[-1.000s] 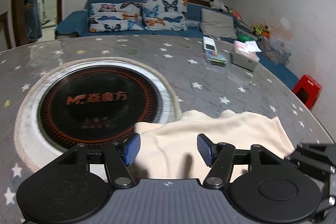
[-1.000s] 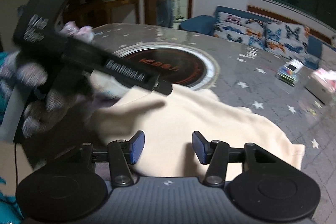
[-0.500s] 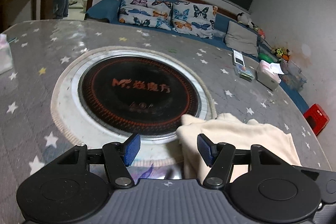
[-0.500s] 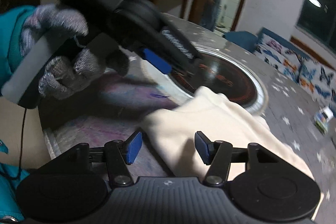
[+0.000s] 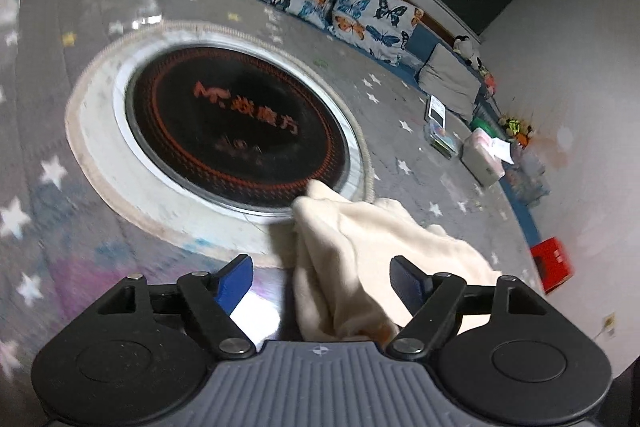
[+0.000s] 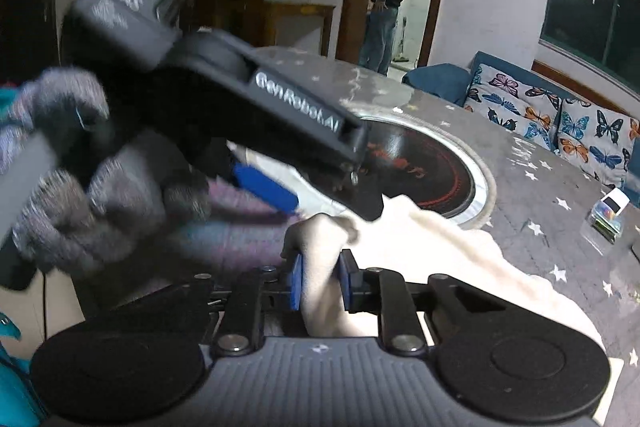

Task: Fold clothes
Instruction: 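Carry the held sweatshirt away from the hotpot ring with both grippers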

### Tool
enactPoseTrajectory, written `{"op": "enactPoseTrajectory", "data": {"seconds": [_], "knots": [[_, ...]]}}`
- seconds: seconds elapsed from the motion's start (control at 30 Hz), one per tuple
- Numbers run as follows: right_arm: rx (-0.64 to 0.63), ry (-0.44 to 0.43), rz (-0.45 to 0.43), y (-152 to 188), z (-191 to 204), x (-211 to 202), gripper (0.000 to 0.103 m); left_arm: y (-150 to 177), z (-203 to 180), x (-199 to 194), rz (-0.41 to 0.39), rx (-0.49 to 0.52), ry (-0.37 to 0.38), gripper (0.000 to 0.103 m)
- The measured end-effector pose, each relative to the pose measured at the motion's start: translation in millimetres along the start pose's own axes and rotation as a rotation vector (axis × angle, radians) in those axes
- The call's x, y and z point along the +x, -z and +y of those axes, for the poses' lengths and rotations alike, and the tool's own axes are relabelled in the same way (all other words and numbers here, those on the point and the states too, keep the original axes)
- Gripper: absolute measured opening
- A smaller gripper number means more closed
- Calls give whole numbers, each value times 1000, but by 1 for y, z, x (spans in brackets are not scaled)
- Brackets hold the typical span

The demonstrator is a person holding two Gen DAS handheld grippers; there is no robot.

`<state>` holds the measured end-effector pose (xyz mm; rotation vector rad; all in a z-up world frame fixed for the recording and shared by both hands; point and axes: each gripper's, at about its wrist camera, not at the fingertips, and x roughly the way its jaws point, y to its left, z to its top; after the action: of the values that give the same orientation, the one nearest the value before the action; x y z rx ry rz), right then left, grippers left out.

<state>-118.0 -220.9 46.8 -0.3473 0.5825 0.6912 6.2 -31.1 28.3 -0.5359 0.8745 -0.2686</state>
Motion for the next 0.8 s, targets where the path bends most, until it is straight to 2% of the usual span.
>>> {"op": "enactPoseTrajectory", "data": {"seconds": [0.47, 0.63, 0.7, 0.8], "knots": [[26, -26, -42, -2, -9, -6, 16, -1, 14, 19, 91, -269, 119, 78], [29, -32, -50, 1, -10, -8, 16, -1, 16, 26, 96, -300, 138, 60], [32, -35, -54, 2, -10, -8, 16, 0, 19, 29, 102, -317, 146, 46], [36, -44, -49, 4, -9, -8, 16, 2, 23, 33, 100, -336, 145, 28]]}}
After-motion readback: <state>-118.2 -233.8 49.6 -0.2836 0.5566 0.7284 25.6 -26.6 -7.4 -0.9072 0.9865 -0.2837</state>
